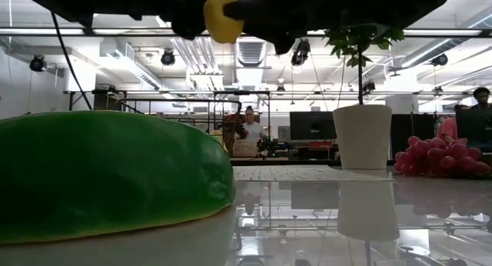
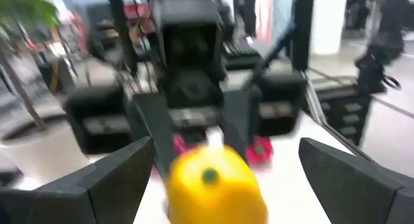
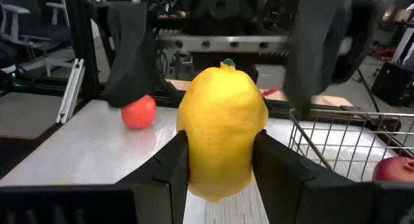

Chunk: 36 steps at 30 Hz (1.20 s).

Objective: Build produce basket
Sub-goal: Put the yellow lemon into the brown wire basket

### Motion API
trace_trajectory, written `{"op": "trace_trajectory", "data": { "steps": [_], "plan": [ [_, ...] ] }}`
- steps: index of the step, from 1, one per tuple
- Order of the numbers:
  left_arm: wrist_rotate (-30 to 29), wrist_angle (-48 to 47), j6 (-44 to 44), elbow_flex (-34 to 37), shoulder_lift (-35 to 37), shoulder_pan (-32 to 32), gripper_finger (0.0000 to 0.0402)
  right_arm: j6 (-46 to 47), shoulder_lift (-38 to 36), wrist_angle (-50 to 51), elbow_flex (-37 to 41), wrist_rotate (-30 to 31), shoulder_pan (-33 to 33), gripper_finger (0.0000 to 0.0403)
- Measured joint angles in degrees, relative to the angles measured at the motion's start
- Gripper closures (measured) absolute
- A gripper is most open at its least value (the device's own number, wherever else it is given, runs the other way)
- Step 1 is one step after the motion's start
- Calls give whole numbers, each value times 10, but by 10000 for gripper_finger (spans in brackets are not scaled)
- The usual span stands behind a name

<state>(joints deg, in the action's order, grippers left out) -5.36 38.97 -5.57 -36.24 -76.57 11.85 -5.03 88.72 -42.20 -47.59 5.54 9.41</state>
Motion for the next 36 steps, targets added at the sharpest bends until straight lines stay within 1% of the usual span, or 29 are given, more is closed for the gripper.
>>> {"op": "trace_trajectory", "data": {
  "steps": [4,7,13,21,24,26,29,36],
  "plan": [
    [4,-42,8,1,17,15,40,-4,-2,-1,0,-8,2,271],
    [5,-50,7,1,24,20,60,-3,-1,-2,0,-30,2,271],
    [-7,-49,8,1,28,20,136,2,7,-3,0,-30,2,271],
    [-27,-47,17,1,24,19,255,-1,10,-1,1,-30,2,271],
    [-27,-47,19,1,24,19,287,-1,10,-1,1,-28,2,270],
    [-28,-47,20,1,24,19,299,-1,10,-1,1,-28,2,268],
    [-32,-48,20,1,24,20,302,-1,10,0,1,-28,2,255],
    [-38,-48,20,1,24,20,302,-1,10,-1,1,-25,2,200]
  ]
}}
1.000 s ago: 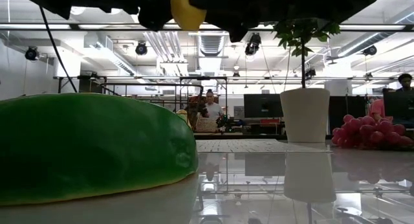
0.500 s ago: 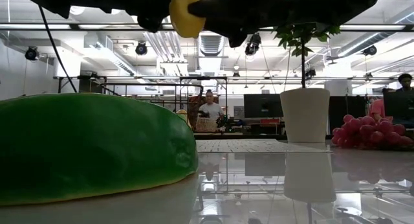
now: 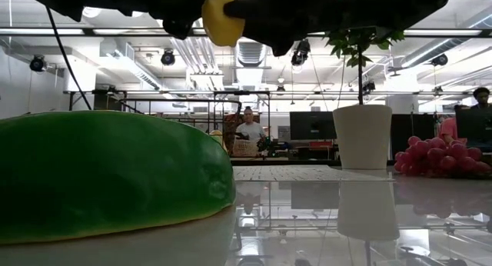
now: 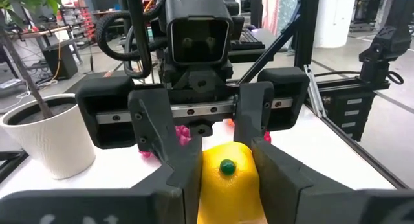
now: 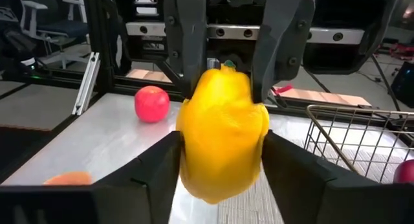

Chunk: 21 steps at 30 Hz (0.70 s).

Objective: Build produce basket
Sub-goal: Put the yellow lemon into the brown wire basket

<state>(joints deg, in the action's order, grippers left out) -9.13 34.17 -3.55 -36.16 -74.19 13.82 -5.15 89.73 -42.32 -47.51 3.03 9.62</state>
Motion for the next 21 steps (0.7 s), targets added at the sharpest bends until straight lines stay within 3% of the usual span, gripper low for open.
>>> {"op": "trace_trajectory", "data": {
  "steps": [9,17,21],
  "plan": [
    [-5,-1,3,0,0,0,302,7,-2,0,0,0,0,120],
    [-61,-25,2,-2,14,-3,303,6,-59,63,0,2,-3,76],
    [-130,-106,2,-10,44,-13,303,24,-115,146,-1,47,-3,67]
  ]
}}
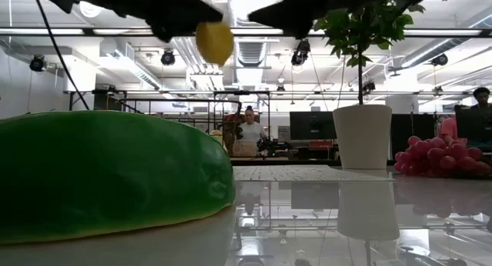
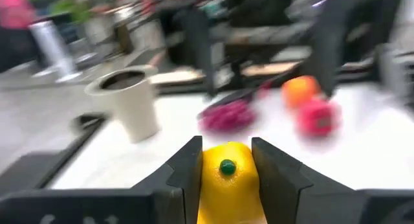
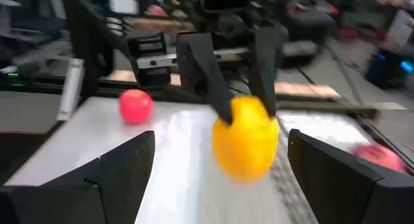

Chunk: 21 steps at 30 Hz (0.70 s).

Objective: Build produce basket
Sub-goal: Put the yellow lemon into the brown wire basket

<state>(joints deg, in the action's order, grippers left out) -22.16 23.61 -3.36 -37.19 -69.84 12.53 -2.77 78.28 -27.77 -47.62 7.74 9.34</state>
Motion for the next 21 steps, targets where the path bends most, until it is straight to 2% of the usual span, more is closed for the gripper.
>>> {"op": "trace_trajectory", "data": {
  "steps": [4,8,9,11,15,21],
  "plan": [
    [-115,-101,1,-2,42,-19,303,48,-47,96,0,46,0,69],
    [-306,-172,36,2,71,-56,303,81,-66,153,0,49,2,74],
    [-338,-190,52,2,74,-68,303,90,-66,156,0,49,2,74],
    [-344,-209,77,3,78,-95,303,97,-60,155,1,49,2,73],
    [-282,-207,104,3,67,-138,303,104,-41,155,2,49,2,74],
    [-276,-219,105,10,33,-181,303,122,-11,154,2,49,2,75]
  ]
}}
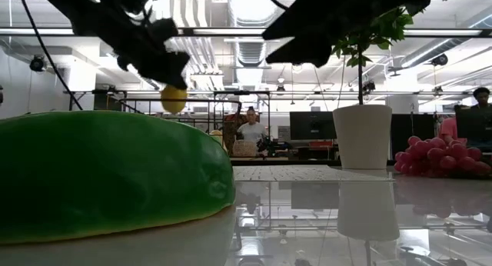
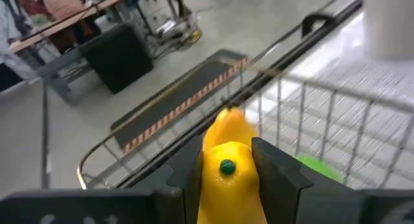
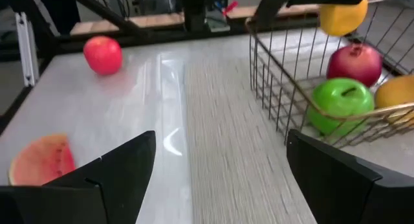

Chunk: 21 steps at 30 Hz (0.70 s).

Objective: Build produce basket
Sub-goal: Put the yellow lemon into the brown wire basket

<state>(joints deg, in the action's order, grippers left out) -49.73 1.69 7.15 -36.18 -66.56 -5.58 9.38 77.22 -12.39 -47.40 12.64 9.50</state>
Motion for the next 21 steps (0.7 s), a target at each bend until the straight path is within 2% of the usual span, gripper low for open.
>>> {"op": "trace_trajectory", "data": {
  "steps": [4,7,10,21],
  "plan": [
    [23,-10,10,-1,-26,-14,303,7,9,4,0,0,0,74],
    [45,-7,70,-3,-42,-16,303,7,12,-3,0,0,0,74],
    [45,-10,90,-2,-53,-16,302,7,13,0,0,0,0,74],
    [46,-12,90,-2,-63,-26,252,22,13,-1,0,0,0,74]
  ]
}}
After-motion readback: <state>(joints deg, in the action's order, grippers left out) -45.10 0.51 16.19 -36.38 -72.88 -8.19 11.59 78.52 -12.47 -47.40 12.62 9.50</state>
